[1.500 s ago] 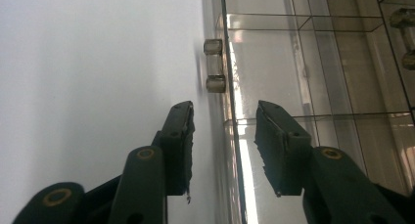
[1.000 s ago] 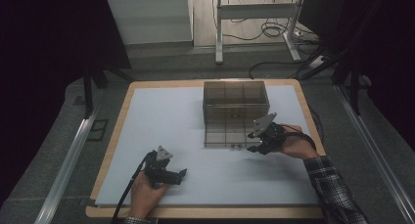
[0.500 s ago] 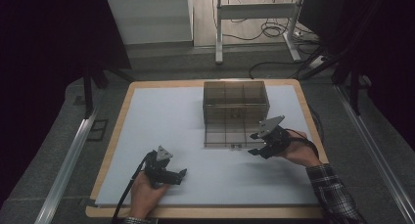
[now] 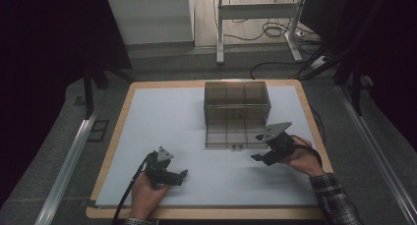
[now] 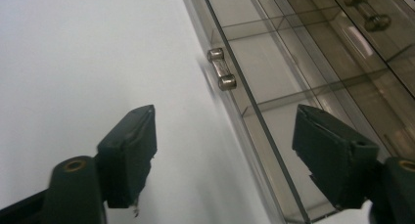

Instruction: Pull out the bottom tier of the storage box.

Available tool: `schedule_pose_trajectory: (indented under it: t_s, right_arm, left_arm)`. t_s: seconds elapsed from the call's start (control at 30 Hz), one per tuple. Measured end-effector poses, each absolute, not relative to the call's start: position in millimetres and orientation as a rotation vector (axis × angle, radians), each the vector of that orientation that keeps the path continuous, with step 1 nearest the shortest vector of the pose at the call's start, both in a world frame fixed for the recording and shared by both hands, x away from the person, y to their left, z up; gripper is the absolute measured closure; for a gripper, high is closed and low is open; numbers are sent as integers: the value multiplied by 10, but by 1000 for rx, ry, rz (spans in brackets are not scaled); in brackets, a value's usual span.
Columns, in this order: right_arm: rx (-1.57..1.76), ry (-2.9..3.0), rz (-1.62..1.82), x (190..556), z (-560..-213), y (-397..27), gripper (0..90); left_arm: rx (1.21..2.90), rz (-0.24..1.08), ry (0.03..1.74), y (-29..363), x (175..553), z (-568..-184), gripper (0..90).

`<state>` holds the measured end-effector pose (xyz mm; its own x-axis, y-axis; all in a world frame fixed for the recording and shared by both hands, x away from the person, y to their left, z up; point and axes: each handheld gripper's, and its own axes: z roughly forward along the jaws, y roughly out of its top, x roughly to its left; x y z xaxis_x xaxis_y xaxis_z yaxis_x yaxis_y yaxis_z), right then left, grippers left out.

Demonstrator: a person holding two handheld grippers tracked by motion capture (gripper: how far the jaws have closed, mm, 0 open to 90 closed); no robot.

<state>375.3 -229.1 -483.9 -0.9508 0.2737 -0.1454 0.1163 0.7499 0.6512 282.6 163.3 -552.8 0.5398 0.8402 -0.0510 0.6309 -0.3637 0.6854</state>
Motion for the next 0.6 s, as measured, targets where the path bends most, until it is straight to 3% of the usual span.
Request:
schedule_pose_trajectory:
  t_s: [0.6]
  right_arm:
    - [425, 2672, 1013, 3557, -4852, -2399, 62]
  left_arm:
    - [2111, 408, 1185, 1631, 2826, -5530, 0]
